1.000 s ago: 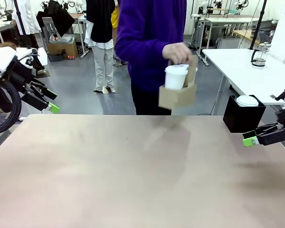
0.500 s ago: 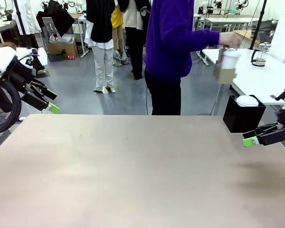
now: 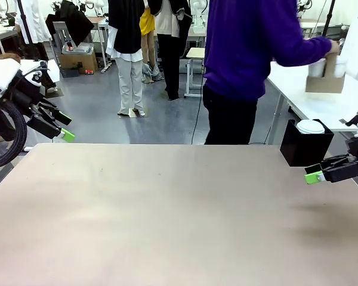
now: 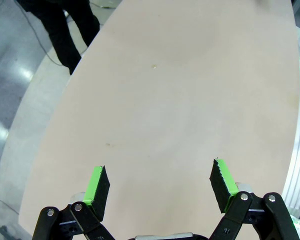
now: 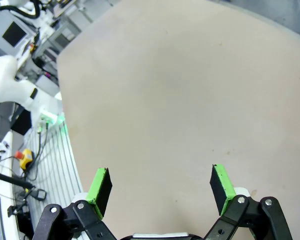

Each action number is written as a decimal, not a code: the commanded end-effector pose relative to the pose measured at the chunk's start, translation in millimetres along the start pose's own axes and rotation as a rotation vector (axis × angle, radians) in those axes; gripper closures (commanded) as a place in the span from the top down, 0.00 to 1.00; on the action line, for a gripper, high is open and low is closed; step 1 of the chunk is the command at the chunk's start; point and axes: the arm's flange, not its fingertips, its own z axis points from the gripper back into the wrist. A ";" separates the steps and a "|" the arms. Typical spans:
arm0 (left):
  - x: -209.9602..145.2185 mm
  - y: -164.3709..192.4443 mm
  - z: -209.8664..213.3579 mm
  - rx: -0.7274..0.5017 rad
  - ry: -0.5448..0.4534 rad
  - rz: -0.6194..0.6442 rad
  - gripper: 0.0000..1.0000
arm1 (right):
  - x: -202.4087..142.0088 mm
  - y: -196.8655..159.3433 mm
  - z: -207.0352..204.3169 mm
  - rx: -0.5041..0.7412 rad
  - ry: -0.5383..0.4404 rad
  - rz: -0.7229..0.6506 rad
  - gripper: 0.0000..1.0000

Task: Pour a drink into a cup and package it in a carrier.
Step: Insert the held 600 ml Paper Cup into the Cup Carrier.

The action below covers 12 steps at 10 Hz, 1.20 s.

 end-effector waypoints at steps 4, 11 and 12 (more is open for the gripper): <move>-0.3 -0.7 1.2 -0.003 -0.008 -0.005 1.00 | 0.7 -0.1 -0.3 0.005 -0.028 0.024 1.00; -0.3 -0.7 1.2 -0.003 -0.008 -0.005 1.00 | 0.7 -0.1 -0.3 0.005 -0.028 0.024 1.00; -0.3 -0.7 1.2 -0.003 -0.008 -0.005 1.00 | 0.7 -0.1 -0.3 0.005 -0.028 0.024 1.00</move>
